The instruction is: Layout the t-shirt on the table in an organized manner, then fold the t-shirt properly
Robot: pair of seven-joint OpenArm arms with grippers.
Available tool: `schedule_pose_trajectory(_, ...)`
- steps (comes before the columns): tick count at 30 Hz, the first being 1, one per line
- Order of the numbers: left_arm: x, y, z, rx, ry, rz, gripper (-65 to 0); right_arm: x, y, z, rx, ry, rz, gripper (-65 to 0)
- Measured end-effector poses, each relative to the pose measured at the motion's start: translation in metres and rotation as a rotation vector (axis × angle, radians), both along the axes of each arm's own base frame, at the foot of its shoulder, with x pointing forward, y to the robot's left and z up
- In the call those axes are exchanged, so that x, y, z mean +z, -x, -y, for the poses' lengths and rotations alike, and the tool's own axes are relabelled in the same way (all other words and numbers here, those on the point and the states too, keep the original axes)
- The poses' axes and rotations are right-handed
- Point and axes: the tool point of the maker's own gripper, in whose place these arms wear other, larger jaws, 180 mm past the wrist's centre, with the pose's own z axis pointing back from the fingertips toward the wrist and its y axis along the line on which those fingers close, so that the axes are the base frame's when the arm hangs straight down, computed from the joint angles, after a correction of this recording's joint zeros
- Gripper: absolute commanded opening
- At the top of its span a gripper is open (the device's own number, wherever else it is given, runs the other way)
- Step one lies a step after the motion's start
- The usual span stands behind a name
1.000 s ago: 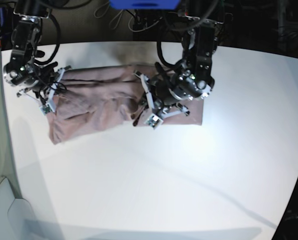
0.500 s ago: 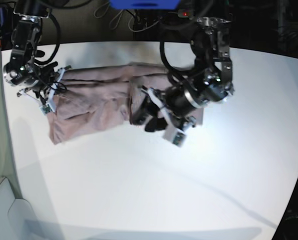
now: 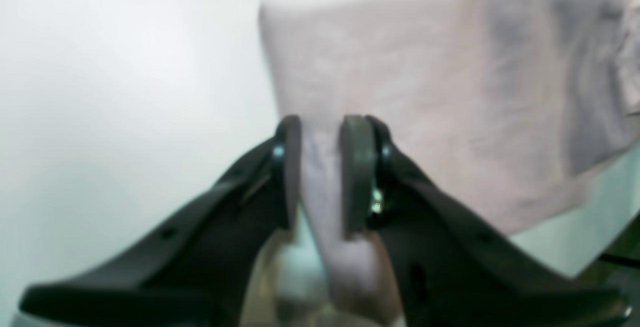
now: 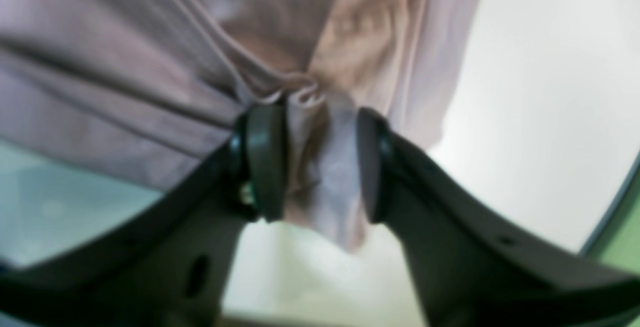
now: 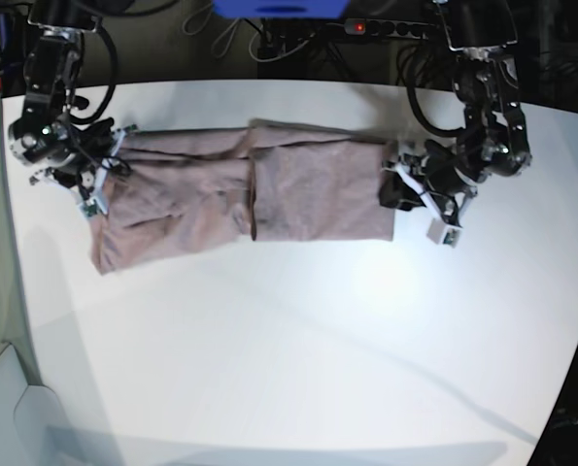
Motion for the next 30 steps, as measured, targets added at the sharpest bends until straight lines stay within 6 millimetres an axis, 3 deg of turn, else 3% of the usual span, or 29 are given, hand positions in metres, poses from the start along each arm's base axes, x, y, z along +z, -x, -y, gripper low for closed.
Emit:
schedule_pose_trajectory(2,-0.002,-0.004,0.002,0.022,0.037,0.017,-52.6,0.011,0.019,0.006,0.014,0.082,-0.051,-31.4)
schedule_pose_trajectory(4,-0.008,-0.003,0.005,0.031,0.061,0.007,-57.7,0.029,0.024,0.008,0.024,0.131,-0.037,-29.5)
schedule_pose_trajectory(6,-0.01,-0.001,0.005,0.033,0.066,0.0,-60.8,0.055,0.008,0.009,0.029,0.167,0.041,-29.0)
schedule_pose_trajectory(8,-0.009,-0.001,0.004,0.034,0.066,0.001,-60.8,0.067,-0.007,0.007,0.031,0.16,0.092,-29.0)
schedule_pose_trajectory(15,-0.01,-0.002,0.003,0.04,0.067,-0.001,-60.8,0.071,-0.009,0.024,-0.027,0.2,0.061,-29.0)
schedule_pose_trajectory(18,-0.01,-0.001,0.003,0.04,0.067,-0.002,-60.8,0.067,-0.02,0.016,-0.027,0.152,0.082,-28.9)
schedule_pose_trajectory(22,-0.01,0.004,0.003,0.042,0.067,0.001,-60.8,0.052,-0.012,0.014,-0.05,0.141,0.004,-28.9)
schedule_pose_trajectory(27,-0.009,0.011,0.002,0.037,0.057,0.0,-60.8,0.053,-0.024,0.005,-0.063,0.108,0.019,-28.9)
schedule_pose_trajectory(30,-0.008,0.014,0.001,0.029,0.039,0.0,-60.8,0.037,-0.017,0.002,-0.065,0.085,-0.033,-28.9)
